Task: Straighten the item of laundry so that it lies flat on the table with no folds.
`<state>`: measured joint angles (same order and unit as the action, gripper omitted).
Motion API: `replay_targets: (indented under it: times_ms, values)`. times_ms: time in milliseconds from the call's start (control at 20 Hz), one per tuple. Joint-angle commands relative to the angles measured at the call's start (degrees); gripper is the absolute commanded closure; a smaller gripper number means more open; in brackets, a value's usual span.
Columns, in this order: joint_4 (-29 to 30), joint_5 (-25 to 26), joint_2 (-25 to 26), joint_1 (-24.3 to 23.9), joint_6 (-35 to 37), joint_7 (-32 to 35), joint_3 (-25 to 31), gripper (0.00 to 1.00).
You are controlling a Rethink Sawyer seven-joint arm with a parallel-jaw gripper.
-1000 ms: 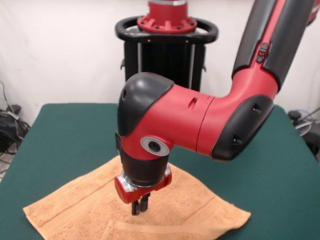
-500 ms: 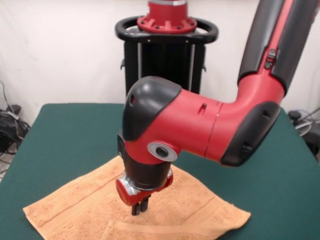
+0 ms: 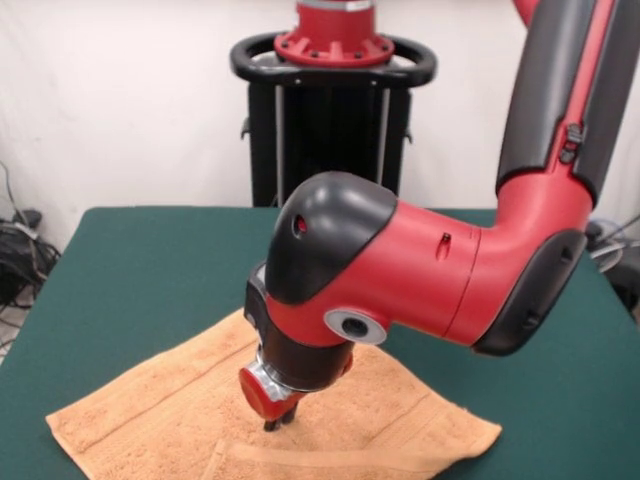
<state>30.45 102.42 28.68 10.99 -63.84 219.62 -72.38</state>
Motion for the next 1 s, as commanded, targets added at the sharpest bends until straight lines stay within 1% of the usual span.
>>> replay_targets:
  times_ms: [50, 400, 700, 1000]
  values:
    - [-6.56, -4.37, 10.70, -0.58, -4.23, 11.55, 7.28, 1.00]
    - [-4.07, -4.69, 10.23, 0.50, -3.90, 9.10, 8.63, 1.00]
    - [-0.10, -4.96, 9.19, 2.36, -4.43, 7.27, 9.63, 1.00]
    - [2.37, -5.66, 8.71, 3.30, -2.94, 4.66, 11.09, 1.00]
